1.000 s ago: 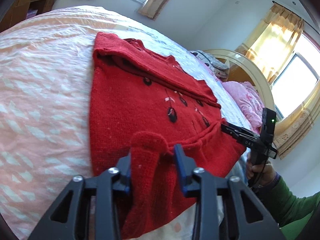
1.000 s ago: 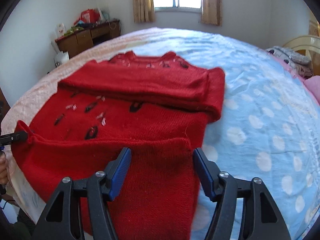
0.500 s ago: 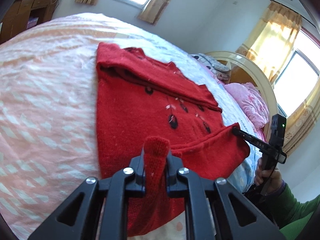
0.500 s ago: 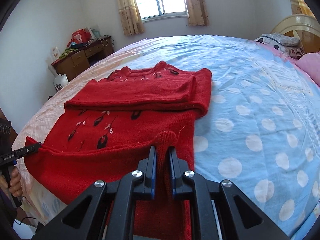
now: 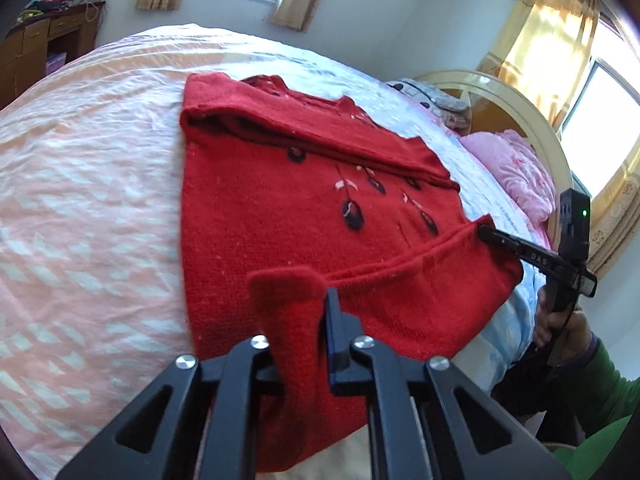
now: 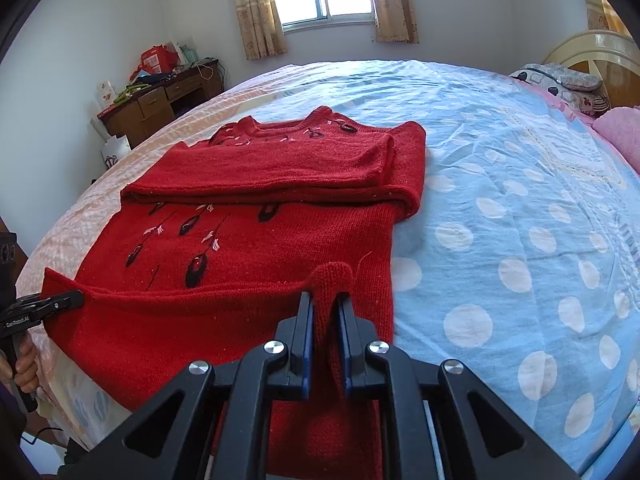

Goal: Fold small clothes
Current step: 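Lift the hem with both tools and fold it toward the collar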

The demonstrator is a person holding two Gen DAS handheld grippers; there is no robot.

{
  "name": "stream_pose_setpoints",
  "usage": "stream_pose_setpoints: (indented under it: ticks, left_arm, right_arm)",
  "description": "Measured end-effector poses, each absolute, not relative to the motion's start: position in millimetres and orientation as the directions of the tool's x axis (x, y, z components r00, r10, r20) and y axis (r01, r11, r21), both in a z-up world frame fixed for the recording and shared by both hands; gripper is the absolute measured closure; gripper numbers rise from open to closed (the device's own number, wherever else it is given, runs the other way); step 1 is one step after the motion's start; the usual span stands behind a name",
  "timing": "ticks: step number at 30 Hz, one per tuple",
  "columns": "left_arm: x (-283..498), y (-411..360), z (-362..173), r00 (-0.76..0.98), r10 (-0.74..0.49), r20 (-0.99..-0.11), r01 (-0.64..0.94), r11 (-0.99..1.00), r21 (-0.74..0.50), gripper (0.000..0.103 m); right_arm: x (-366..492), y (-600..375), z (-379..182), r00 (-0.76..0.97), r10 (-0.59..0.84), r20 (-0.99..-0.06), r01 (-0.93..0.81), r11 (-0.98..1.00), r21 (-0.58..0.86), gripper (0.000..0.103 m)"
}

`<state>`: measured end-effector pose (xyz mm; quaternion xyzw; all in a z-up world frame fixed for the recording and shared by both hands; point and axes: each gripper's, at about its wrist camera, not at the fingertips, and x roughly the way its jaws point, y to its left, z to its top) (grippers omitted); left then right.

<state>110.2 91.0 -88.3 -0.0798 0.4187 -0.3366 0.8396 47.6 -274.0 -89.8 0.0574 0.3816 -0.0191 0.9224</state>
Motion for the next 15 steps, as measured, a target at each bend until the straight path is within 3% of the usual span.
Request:
stream_pose_setpoints:
  ticks: [4, 10, 15]
  left_arm:
    - [112, 102, -73, 0.454, -0.661, -0.597, 0.478, 0.747, -0.462, 0.095]
    - [125, 93, -40, 0.513, -0.641, -0.570, 0.499, 0.764, -0.410, 0.095]
    - [153, 81, -29, 0.544, -0.609, -0.577, 0.475, 0.791, -0.387, 0.095]
  right_arm:
    - [42, -279, -76, 0.732, 0.030, -0.681, 0.083, 0.988, 0.132, 0.093]
    - [44, -286, -42, 0.784, 0.055, -0.618, 0.072, 0.981, 0.178, 0.093]
    - [57, -281, -28, 0.801, 0.019, -0.598, 0.069, 0.990, 0.125, 0.093]
